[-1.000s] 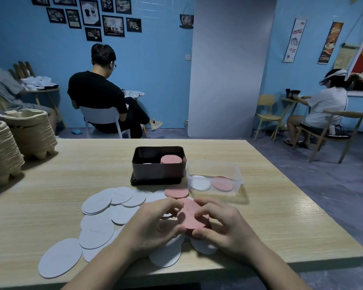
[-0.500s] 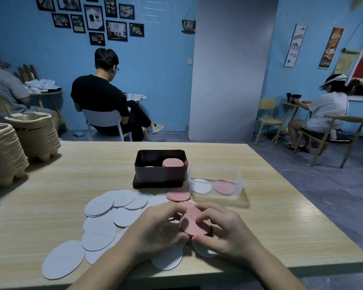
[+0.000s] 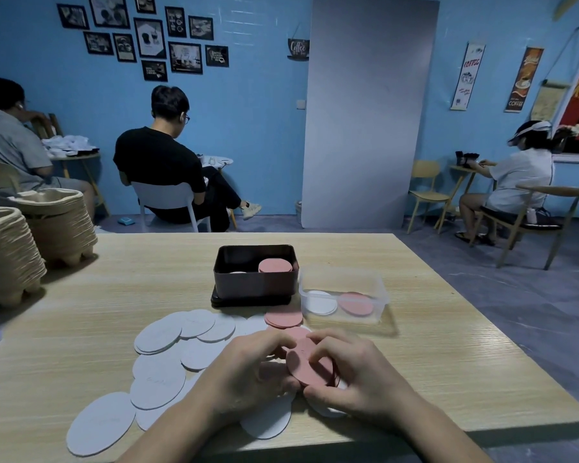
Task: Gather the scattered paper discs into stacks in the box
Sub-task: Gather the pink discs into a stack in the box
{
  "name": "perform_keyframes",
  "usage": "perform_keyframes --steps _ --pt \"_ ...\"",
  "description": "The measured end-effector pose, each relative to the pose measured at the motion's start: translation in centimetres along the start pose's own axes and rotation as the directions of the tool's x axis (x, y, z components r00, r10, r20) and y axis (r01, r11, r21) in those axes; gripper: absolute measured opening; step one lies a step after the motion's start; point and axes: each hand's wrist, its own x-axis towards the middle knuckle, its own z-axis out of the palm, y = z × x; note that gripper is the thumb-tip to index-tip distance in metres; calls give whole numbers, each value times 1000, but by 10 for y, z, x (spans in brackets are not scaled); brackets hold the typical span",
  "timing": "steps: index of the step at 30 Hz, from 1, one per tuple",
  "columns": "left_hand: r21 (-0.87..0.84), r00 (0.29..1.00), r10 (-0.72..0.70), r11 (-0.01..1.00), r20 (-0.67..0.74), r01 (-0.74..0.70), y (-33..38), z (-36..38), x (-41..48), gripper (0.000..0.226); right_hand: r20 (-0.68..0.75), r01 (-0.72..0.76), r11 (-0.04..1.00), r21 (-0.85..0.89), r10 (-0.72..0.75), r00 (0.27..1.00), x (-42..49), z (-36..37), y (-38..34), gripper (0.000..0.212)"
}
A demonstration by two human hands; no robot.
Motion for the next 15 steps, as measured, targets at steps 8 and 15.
perform_keyframes --steps 8,15 --pt "136 993 49 990 -105 -35 9 -4 -2 27 -25 -11 1000 6 11 1000 19 -8 7 32" --pt "295 994 42 956 -102 -11 4 1 2 15 -21 -81 995 -50 80 997 11 -14 20 34"
